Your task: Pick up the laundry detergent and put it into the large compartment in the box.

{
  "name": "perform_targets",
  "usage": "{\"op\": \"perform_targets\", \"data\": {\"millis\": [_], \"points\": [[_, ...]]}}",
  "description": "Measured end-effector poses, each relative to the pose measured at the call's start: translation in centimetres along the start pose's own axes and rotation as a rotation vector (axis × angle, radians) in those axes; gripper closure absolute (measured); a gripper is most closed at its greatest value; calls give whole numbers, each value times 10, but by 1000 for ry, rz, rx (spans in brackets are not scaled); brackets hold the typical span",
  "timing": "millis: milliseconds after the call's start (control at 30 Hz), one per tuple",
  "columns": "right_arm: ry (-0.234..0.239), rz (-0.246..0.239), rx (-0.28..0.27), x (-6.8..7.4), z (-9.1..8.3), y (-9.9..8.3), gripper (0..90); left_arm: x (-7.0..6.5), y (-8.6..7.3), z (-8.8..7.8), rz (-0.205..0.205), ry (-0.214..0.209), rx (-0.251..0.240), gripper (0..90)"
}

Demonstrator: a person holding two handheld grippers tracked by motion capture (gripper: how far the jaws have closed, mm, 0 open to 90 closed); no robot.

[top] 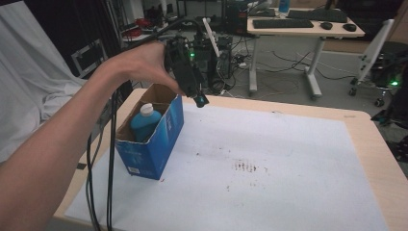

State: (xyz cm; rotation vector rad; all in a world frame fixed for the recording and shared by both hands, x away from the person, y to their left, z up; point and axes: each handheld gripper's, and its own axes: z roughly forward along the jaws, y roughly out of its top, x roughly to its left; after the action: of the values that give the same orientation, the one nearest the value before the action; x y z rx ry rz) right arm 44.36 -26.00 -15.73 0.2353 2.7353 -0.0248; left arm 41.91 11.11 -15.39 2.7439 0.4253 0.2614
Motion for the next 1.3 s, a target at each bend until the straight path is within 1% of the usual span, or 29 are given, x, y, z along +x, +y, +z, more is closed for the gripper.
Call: {"op": "perform_targets", "data": {"millis": [133,167,200,233,267,300,400,433,467,500,533,667,733,833,867,900,933,967,1100,1200,1300], "points": [[3,-5,-2,0,1,2,128,-5,19,12,38,-22,18,238],[2,-3,-2,1,0,3,128,-6,23,15,43,-24,19,238],[1,-10,2,0,0,3,128,-8,27,18,46,-25,21,237],[1,-5,-3,1,0,4,128,-9,31,21,58,-26,24,238],[2,-13,0,1,0,4,128,-11,34,24,62,-27,28,238],[3,-9,-4,2,0,5,128,-13,38,27,72,-31,35,237],[5,-17,-6,3,1,7,128,-22,46,38,112,-37,54,204],[8,-9,-10,5,1,8,128,-24,49,42,118,-40,55,204],[6,-20,-9,5,1,9,128,-26,51,45,131,-42,59,204],[8,-17,-13,6,2,10,128,-29,52,48,136,-46,62,203],[5,-25,-13,6,2,11,128,-30,53,52,141,-49,64,204],[5,-28,-23,9,0,15,128,-36,56,64,159,-70,82,204],[3,-34,-23,9,-1,17,128,-38,57,71,160,-79,82,204],[3,-24,-29,10,-2,20,128,-41,57,81,154,-90,85,203],[3,-24,-29,10,-2,20,128,-41,57,81,154,-90,85,203],[0,-27,-31,11,-2,22,128,-42,56,87,157,-103,90,203],[0,-27,-31,11,-2,22,128,-42,56,87,157,-103,90,204],[-1,-30,-32,12,-2,23,128,-45,55,97,160,-116,103,204],[-6,-32,-44,13,-1,26,128,-47,52,108,161,-126,117,204],[-6,-33,-47,13,1,27,128,-49,50,114,151,-129,133,204],[-5,-34,-47,12,2,28,128,-49,48,119,150,-131,143,204]]}}
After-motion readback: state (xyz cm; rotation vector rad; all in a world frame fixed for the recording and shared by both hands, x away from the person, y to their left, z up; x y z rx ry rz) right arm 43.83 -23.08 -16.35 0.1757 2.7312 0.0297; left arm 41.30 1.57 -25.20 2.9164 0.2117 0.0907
